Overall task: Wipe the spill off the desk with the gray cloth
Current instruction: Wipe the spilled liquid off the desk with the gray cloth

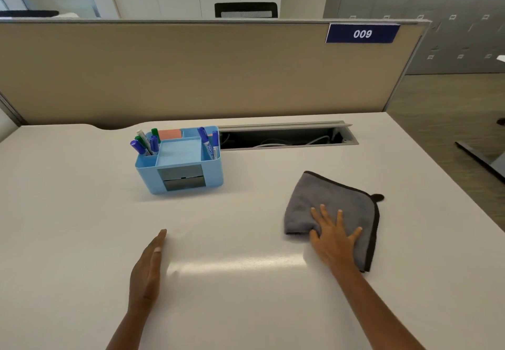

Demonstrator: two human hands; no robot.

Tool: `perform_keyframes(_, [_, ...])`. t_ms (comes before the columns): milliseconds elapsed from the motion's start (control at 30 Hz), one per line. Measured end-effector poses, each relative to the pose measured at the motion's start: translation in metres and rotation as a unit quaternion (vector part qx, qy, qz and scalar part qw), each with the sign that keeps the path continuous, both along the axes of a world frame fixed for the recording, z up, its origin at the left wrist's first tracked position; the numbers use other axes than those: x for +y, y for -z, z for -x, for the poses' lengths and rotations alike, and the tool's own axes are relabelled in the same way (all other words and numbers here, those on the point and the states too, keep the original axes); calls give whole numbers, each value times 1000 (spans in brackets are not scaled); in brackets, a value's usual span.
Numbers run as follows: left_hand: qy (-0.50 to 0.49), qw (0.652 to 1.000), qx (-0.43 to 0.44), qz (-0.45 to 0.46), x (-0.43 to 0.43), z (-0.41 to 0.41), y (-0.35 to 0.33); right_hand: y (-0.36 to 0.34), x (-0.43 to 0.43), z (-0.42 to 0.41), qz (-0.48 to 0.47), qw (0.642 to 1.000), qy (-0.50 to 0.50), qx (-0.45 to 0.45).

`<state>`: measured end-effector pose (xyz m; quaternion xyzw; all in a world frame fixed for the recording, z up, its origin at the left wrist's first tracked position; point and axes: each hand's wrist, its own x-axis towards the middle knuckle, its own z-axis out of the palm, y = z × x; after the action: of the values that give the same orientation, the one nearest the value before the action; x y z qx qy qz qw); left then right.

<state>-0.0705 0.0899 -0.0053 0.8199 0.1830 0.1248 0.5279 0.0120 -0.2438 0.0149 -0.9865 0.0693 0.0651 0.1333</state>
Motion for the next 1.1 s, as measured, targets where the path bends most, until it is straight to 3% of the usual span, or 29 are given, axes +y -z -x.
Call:
perform_keyframes(100, [2, 1000, 2, -20, -1, 1, -1, 0, 36, 1, -8, 999, -32, 10])
perform_keyframes(200, [-1, 1000, 2, -10, -1, 1, -1, -3, 95, 11, -25, 987, -161, 10])
perform_keyframes(267, [-6, 1000, -4, -16, -1, 0, 0, -3, 132, 30, 17, 964, -264, 0])
perform_keyframes(367, [-12, 1000, -4, -21, 2, -2, 1, 8, 169, 68, 33, 947, -320, -26])
perform_keyframes(600, [-22, 1000, -8, -20, 4, -2, 4, 45, 103, 105, 97, 846, -501, -154])
perform_keyframes(733, [-29, 999, -7, 11, 3, -1, 3, 48, 43, 81, 84, 882, -438, -156])
perform_keyframes(933, [-20, 1000, -11, -3, -1, 1, -1, 32, -62, 48, 58, 973, -183, -129])
perform_keyframes(1033, [-12, 1000, -11, -18, -1, 2, -2, 23, -79, 54, 33, 996, -49, -70])
perform_keyframes(1100, [-9, 1000, -9, -26, -2, 3, -2, 26, -72, 62, 39, 995, -22, -87])
